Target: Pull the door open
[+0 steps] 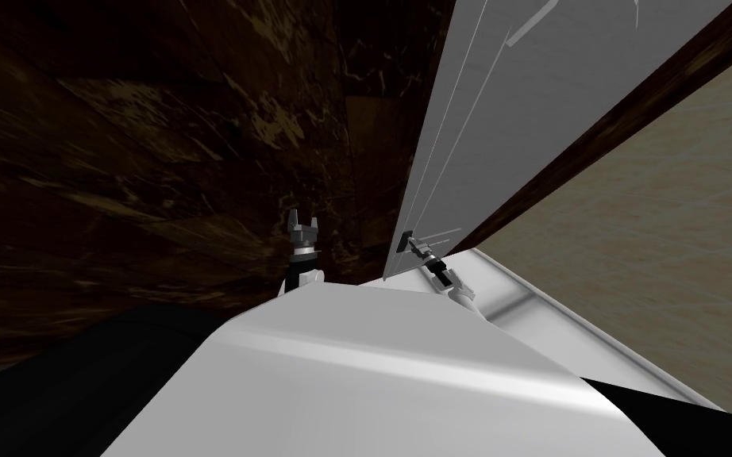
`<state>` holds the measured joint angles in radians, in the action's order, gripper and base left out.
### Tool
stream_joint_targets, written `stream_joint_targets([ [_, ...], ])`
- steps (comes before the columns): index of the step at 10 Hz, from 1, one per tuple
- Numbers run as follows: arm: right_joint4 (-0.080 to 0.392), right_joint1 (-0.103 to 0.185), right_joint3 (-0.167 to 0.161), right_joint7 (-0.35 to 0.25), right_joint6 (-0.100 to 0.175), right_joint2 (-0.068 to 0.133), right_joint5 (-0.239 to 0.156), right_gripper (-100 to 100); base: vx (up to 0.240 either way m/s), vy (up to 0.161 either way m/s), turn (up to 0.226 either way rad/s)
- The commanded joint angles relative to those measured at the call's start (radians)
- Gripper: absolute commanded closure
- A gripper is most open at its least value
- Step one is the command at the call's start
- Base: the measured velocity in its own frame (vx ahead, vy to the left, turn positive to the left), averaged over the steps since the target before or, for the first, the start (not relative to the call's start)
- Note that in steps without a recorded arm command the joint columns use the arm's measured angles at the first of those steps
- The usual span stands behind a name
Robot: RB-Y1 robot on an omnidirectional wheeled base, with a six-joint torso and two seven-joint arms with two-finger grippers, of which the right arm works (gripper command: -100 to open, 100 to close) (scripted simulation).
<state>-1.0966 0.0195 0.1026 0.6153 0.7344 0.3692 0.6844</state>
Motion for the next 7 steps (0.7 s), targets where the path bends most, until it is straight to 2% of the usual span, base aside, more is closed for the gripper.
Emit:
stream_joint_targets([
  [1, 0.001, -0.001, 0.001, 0.000, -0.002, 0.000, 0.000, 100, 0.000, 0.000, 0.000],
  [3, 0.001, -0.001, 0.001, 0.000, -0.002, 0.000, 0.000, 100, 0.000, 0.000, 0.000],
  [7, 0.007, 0.008, -0.004, -0.084, -0.013, -0.002, -0.093, 100, -0.089, -0.081, 0.152],
])
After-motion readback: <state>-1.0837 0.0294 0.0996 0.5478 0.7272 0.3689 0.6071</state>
